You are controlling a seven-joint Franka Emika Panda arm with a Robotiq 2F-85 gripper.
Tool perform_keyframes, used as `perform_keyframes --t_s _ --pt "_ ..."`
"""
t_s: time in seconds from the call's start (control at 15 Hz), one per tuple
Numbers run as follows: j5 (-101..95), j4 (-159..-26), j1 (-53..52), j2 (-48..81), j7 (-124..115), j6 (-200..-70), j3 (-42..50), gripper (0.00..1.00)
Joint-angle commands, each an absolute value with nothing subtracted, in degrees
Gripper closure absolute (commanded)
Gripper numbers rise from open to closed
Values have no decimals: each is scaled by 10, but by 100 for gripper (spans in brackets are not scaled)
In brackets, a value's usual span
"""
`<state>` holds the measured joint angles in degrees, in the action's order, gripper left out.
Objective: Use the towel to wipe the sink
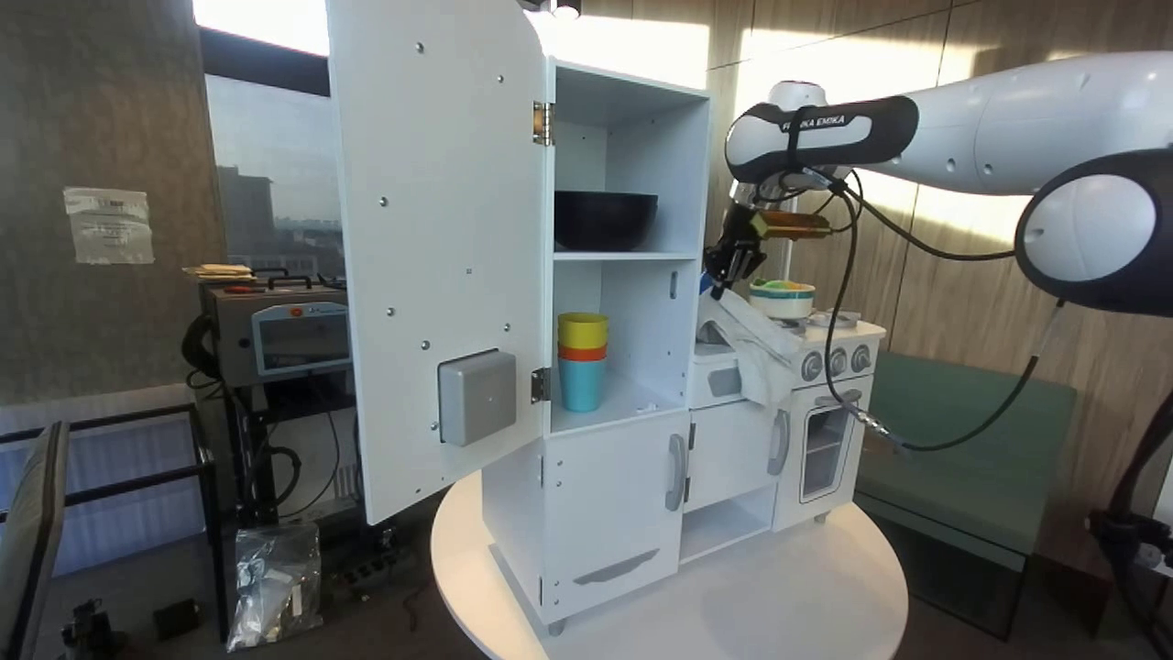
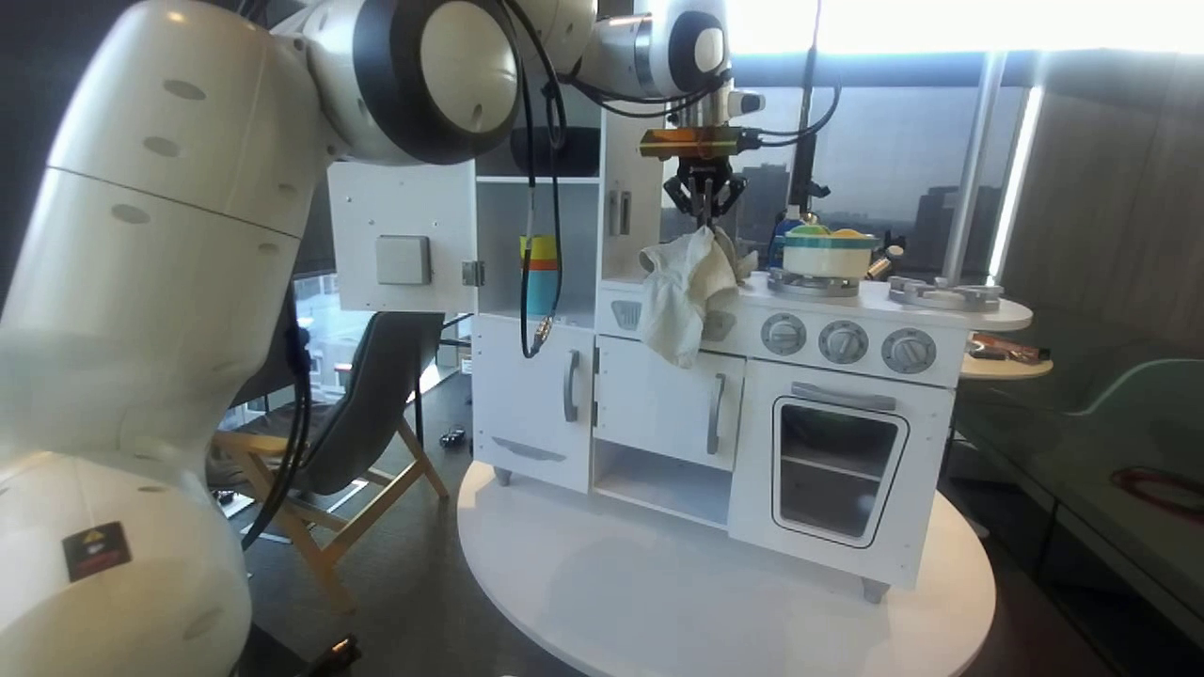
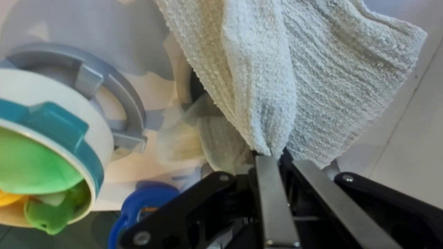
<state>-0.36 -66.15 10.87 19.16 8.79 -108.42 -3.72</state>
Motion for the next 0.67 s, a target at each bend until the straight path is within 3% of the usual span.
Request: perform_keyframes --t_s 0.0,0.6 --pt "-36 -571 91 234 101 -1120 -40 88" --pt "-54 -540 93 251 119 -1113 -35 88"
